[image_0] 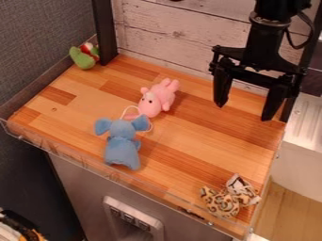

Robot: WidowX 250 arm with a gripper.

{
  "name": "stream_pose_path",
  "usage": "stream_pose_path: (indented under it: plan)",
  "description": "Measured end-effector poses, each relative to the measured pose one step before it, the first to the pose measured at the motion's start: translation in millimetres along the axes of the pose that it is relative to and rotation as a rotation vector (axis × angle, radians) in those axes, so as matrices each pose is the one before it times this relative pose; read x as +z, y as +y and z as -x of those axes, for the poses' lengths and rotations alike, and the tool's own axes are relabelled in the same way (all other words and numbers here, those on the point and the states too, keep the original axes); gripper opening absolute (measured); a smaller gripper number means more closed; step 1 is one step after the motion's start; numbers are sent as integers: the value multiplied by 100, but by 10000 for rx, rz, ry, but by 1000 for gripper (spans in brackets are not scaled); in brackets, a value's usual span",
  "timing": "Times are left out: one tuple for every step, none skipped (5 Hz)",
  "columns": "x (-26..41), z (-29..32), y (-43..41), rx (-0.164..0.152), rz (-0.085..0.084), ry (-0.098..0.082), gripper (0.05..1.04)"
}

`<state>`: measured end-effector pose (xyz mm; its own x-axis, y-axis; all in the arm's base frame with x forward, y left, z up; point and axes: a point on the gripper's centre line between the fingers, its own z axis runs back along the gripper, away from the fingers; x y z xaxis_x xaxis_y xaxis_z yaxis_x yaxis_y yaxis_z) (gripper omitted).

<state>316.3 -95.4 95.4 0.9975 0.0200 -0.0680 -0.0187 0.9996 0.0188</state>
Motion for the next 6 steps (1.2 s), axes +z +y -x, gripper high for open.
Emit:
stream_pose_path:
  plan:
    - [-475,-866,2036,1074,45,222,998]
    - [33,-1708,4031,1924,181,-26,996]
    - [-468,-2555,3504,1507,116,66,998]
    - [305,-3774,3180,531,45,100,996]
    - [420,-3853,2847,-718,-1,23,999]
    - [-54,-2124,3244,-1241,-37,197,999]
